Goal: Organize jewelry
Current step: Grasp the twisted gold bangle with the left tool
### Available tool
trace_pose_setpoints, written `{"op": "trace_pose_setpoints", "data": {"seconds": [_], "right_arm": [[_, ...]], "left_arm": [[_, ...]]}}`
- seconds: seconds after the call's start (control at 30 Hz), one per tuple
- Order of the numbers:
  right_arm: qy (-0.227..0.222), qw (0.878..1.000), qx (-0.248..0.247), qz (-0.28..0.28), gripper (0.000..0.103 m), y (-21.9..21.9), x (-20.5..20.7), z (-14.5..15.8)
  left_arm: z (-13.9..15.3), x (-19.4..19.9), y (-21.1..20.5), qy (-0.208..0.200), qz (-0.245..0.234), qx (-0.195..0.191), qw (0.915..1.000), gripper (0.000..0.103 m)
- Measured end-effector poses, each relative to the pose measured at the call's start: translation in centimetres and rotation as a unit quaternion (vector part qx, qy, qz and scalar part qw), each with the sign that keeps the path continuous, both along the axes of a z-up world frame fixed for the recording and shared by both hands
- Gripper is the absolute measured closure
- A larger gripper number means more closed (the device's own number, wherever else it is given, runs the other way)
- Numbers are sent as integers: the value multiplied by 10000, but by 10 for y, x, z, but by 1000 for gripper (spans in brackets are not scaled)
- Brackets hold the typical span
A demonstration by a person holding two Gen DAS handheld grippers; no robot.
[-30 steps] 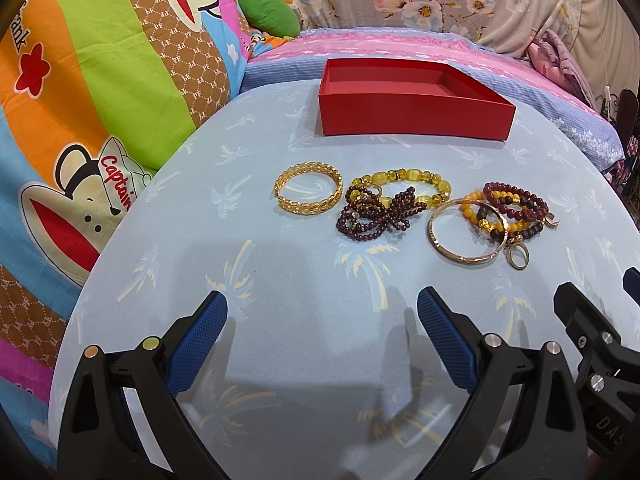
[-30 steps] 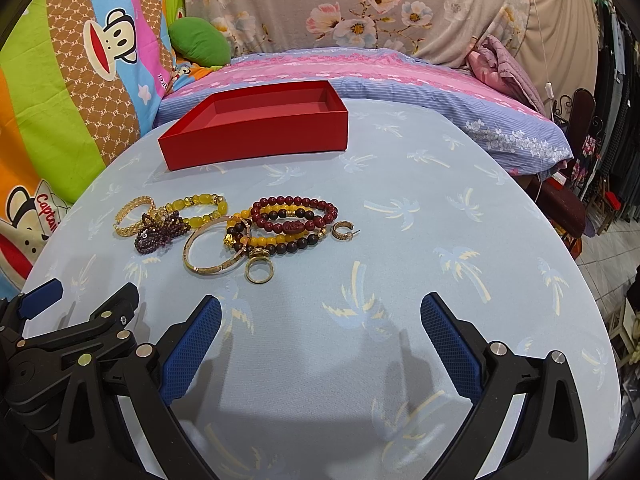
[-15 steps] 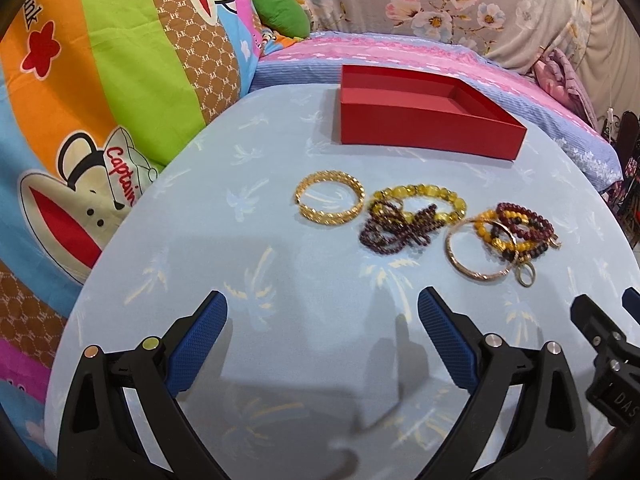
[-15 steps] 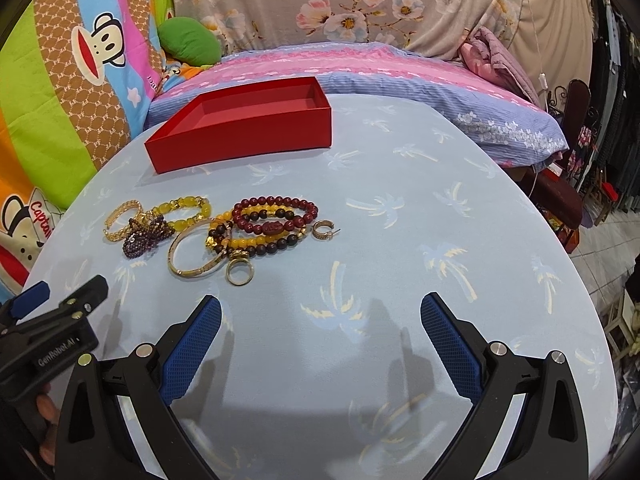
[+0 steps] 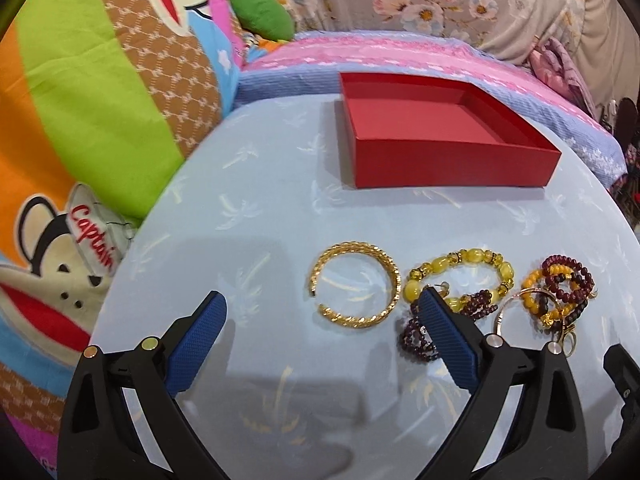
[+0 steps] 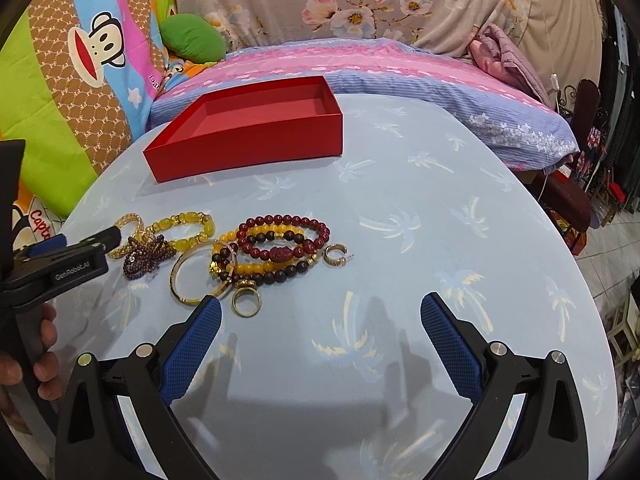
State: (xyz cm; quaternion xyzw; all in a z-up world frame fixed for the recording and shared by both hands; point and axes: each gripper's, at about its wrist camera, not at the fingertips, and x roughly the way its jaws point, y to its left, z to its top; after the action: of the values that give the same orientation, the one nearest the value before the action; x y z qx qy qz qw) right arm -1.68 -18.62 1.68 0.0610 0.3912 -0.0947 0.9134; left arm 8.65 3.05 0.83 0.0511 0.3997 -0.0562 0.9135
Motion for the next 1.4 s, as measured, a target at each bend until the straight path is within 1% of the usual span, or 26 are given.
{"op": "trace_pose_setpoints", "data": {"seconds": [0.13,0.23,0.3,0.33,0.37,0.43,0.53,0.6,0.67,0.73,0.93,1.23,1.4], "right_arm": [[38,10000,19,13,7,1,7,0],[69,10000,47,30,7,1,12,-1],[85,9999,51,52,7,2,16,-2],[91,9999,55,63,7,2,17,-2],[97,9999,57,80,7,3,19,-2],[102,9999,56,89,7,3,21,-3],[113,9999,81,83,7,4,23,-3],[128,9999,84,80,7,4,24,-4],[140,9998,85,74,7,4,24,-5],[139,9998,97,63,7,3,23,-4],[96,9999,94,14,7,-2,20,-1],[-33,9996,240,-127,7,-18,26,5],[-51,9994,328,41,9,-9,27,7]], "left_arm": [[-8,9,-7,44,-24,173,9998,11],[-10,15,-7,102,9,91,9999,11],[-11,20,-6,156,19,35,9999,15],[-13,22,-5,209,20,17,9998,20],[-15,24,-5,287,14,-23,9996,21],[-18,27,-2,432,-10,-166,9989,28],[-18,28,-4,423,-20,-149,9990,29],[-18,28,-6,415,-72,-143,9990,33],[-17,26,-8,386,-128,-147,9991,43],[-15,25,-9,356,-113,-152,9992,50],[-14,14,-6,331,27,-315,9990,50],[-10,-5,-1,196,270,-444,9985,50],[-10,-10,2,199,348,-532,9978,50]]}}
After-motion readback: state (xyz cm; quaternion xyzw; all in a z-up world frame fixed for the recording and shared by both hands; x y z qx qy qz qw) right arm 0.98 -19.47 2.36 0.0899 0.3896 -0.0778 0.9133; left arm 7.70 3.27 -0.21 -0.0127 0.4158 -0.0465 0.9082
